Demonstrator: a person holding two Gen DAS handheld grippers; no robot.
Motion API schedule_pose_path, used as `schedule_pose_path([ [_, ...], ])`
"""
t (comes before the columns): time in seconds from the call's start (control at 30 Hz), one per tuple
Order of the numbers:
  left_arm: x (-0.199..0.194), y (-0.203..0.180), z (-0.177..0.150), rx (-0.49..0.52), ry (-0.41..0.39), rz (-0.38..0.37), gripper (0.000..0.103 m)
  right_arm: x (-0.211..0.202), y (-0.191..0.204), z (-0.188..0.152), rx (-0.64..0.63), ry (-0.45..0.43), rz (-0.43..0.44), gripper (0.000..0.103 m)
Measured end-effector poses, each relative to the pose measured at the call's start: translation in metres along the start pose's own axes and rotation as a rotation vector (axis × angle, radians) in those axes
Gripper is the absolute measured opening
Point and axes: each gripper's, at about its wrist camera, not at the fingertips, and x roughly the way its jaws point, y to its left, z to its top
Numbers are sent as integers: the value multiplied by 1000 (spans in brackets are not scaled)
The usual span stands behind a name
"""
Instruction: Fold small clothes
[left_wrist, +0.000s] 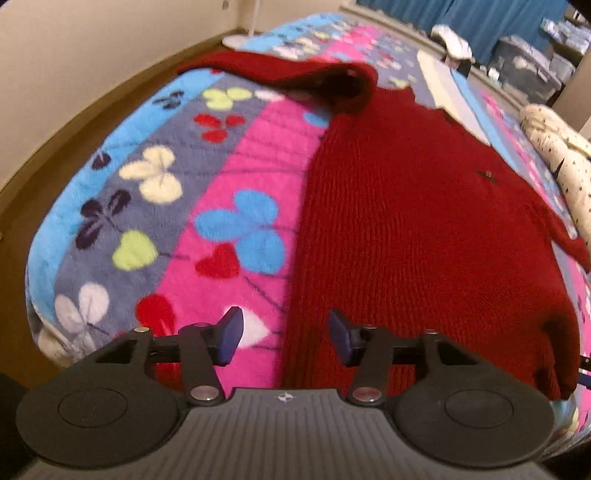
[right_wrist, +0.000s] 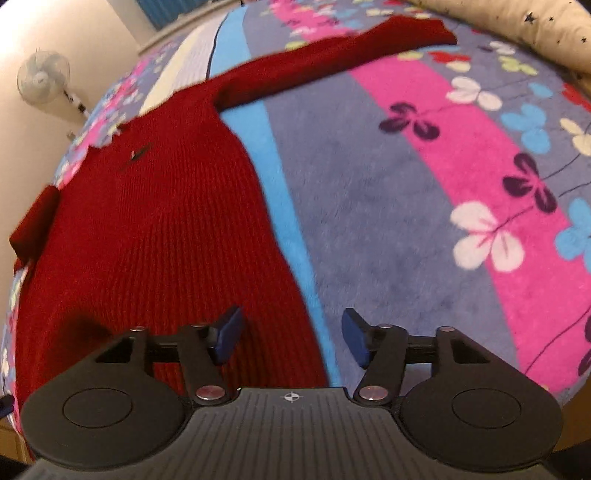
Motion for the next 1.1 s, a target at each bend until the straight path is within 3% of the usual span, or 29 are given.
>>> schedule_pose_path([
  [0.13, 14, -3, -7, 42, 73, -14, 57, 3, 2, -2, -58, 15, -21, 66],
  [0.17, 14, -10, -11, 68, 96, 6, 55, 2, 4, -2, -68, 10, -16, 58],
  [0.2, 16, -12, -13, 85, 96, -1, 52, 1, 4, -2, -70, 8, 6, 38],
  [0.23, 15, -14, -15, 103, 96, -6, 45, 0, 5, -2, -67, 9, 31, 26],
  [0.27, 15, -16, -16, 115, 100, -22, 23, -2, 5, -1, -72, -1, 43, 14],
  [0.3, 12, -17, -17, 123, 95, -27, 13, -5, 5, -1, -80, -13, 44, 13],
  [0.4, -10, -14, -20, 113, -27, -12, 11, -28, -6, 3, -11, -124, 63, 9],
  [0.5, -52, -15, -25, 146, -229, -39, 10, -78, -23, 5, 49, -343, 139, 6],
  [0.57, -66, -18, -31, 188, -282, -5, 9, -96, -26, 2, 31, -399, 152, 6],
  [0.6, -64, -19, -33, 198, -269, 23, 8, -96, -27, 0, 28, -391, 139, 6],
  [0.67, -46, -16, -33, 189, -162, 58, 8, -83, -27, 1, 14, -296, 69, 6],
  [0.73, -26, -11, -31, 157, -42, 77, 8, -51, -28, 2, 12, -111, -1, 6],
  [0.77, -22, -11, -31, 148, -28, 117, 8, -37, -26, 2, -3, -55, -59, 6],
  [0.83, -30, -9, -31, 124, -81, 126, 9, -34, -14, 1, -82, -80, -204, 7],
  [0.87, -37, -8, -30, 113, -115, 91, 9, -42, -8, 2, -100, -145, -207, 10],
  [0.93, -48, -12, -28, 129, -172, 43, 11, -58, -3, 4, -112, -240, -113, 12],
  [1.0, -45, -24, -28, 174, -175, 13, 15, -66, 8, 5, -152, -293, -36, 33],
  [1.07, -32, -33, -32, 202, -115, 4, 15, -57, 21, 8, -202, -243, 11, 51],
  [1.1, -21, -35, -34, 211, -56, 17, 19, -45, 26, 9, -219, -182, 17, 54],
])
